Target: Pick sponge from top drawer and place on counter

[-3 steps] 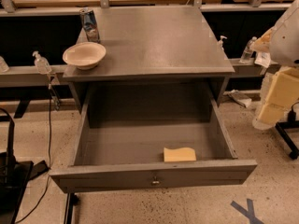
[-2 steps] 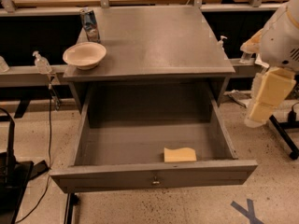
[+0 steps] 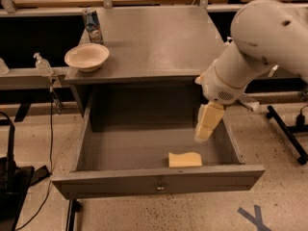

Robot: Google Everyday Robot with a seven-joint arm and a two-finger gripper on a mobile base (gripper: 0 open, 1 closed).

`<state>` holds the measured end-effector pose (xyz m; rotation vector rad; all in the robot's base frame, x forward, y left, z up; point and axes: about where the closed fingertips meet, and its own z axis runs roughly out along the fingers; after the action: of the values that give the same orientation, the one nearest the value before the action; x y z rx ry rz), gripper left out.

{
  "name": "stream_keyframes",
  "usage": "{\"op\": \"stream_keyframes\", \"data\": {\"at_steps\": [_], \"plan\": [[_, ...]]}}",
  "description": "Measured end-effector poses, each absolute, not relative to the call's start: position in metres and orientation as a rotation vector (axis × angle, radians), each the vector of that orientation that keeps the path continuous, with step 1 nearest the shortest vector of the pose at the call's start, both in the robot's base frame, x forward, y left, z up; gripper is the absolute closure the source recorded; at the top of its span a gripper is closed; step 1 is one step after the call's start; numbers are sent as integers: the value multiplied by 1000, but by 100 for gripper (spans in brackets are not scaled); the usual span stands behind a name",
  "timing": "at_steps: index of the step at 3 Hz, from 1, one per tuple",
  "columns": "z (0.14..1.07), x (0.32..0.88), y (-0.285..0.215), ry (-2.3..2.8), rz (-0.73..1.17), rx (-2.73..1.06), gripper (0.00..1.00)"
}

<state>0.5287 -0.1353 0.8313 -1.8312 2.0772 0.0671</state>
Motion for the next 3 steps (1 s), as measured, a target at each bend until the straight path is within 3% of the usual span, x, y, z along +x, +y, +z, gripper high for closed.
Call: {"op": "stream_keyframes", "data": {"at_steps": [3], "plan": [[799, 551, -131, 2062, 90, -1812, 0]]}}
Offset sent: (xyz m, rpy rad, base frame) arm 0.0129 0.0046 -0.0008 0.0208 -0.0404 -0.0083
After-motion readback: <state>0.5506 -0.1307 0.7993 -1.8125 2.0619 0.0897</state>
